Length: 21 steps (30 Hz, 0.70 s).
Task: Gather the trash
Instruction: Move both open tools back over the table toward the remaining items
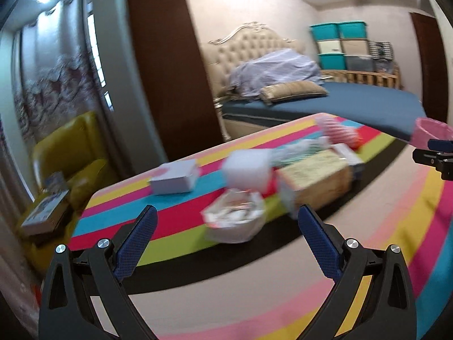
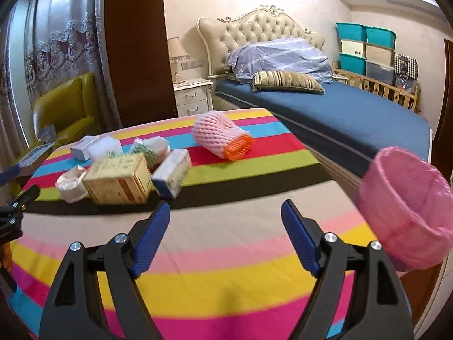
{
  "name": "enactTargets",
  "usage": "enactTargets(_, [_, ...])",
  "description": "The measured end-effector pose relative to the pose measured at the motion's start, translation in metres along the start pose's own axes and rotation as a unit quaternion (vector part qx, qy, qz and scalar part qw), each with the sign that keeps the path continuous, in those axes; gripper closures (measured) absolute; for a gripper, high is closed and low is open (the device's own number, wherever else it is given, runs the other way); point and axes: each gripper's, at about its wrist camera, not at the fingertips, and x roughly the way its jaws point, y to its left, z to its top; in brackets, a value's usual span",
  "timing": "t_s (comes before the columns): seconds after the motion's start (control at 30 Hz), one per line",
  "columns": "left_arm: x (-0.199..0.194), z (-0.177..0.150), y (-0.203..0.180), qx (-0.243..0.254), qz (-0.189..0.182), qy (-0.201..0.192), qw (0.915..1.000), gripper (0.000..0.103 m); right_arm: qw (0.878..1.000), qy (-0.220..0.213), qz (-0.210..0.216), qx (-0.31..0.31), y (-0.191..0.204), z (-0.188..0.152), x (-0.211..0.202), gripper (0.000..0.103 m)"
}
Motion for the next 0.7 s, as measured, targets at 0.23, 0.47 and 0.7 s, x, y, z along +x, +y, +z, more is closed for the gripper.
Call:
enactTargets(0.23, [0.025, -0.002, 0.047, -0.058, 0.0, 0.031, 0.9978, 0.009, 0.999, 0.041, -0.02, 0.007, 0.029, 0.022, 0.047, 0.025])
enactTargets(0.47, [0.046, -0.011, 0.038, -0.05, -0.021, 0.065, 0.9964, 0.009, 0.997, 0.076, -0.024, -0.013, 0.05, 0.027, 0.081, 0.025])
enactTargets(0.7, [0.051, -0.015, 0.037, -0.055, -0.028, 0.077, 0.9951, 0.009, 0.995, 0.096, -0.02, -0.01, 0.065, 0.031, 0.102, 0.026])
